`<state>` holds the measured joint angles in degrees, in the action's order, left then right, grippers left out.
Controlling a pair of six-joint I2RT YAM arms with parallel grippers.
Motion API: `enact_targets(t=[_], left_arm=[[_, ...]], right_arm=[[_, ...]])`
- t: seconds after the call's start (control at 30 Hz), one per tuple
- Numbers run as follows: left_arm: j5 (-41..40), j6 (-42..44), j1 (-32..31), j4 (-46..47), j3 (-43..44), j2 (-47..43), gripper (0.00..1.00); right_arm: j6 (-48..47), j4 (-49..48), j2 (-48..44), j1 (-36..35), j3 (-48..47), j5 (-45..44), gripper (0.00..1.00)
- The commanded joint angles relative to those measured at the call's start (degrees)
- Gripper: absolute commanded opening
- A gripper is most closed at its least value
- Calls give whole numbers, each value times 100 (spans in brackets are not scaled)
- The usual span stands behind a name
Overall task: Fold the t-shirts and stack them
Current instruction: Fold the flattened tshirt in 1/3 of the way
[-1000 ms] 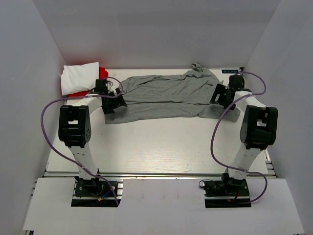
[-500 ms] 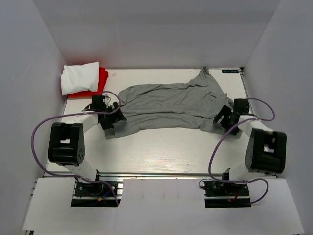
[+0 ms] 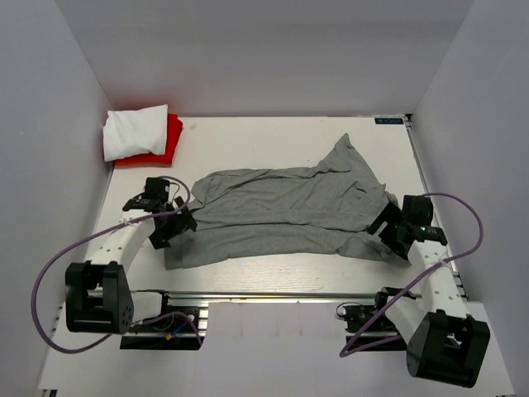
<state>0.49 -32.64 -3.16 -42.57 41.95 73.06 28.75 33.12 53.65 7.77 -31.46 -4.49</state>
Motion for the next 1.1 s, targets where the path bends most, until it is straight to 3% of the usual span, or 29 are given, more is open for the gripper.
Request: enact_targets(t=[0.0, 0.17, 0.4, 0.47, 0.6, 0.83, 0.93, 1.03, 1.07], left_arm=[[-716, -40, -9, -139, 576, -406, 100], [-779, 240, -123, 230, 1525, 541, 100], [-1217, 1523, -729, 671, 2614, 1966, 100], [-1394, 1839, -844, 671, 2669, 2037, 100], [-963, 2420, -1177, 1074, 2669, 2300, 95], [-2342, 2324, -1372, 364, 3433, 3390, 82], [-2396, 2166, -1311, 564, 3433, 3391, 81], [-1905, 2060, -1222, 872, 3232, 3050, 83], [-1904, 2060, -1222, 1038, 3162, 2952, 87]], right_arm=[[-316, 300, -109, 5, -701, 228, 90], [-590, -42, 233, -3, -1204, 159, 90], [-704, -298, 1103, -4, -2039, 317, 90], [-687, -359, 1384, -4, -2188, 343, 90], [-643, -570, 1761, 5, -2162, 387, 90], [-704, -579, 2176, 14, -2224, 546, 90], [-722, -596, 2194, 14, -2250, 476, 90], [-757, -588, 2185, 23, -2233, 467, 90], [-757, -588, 2185, 23, -2233, 467, 90]])
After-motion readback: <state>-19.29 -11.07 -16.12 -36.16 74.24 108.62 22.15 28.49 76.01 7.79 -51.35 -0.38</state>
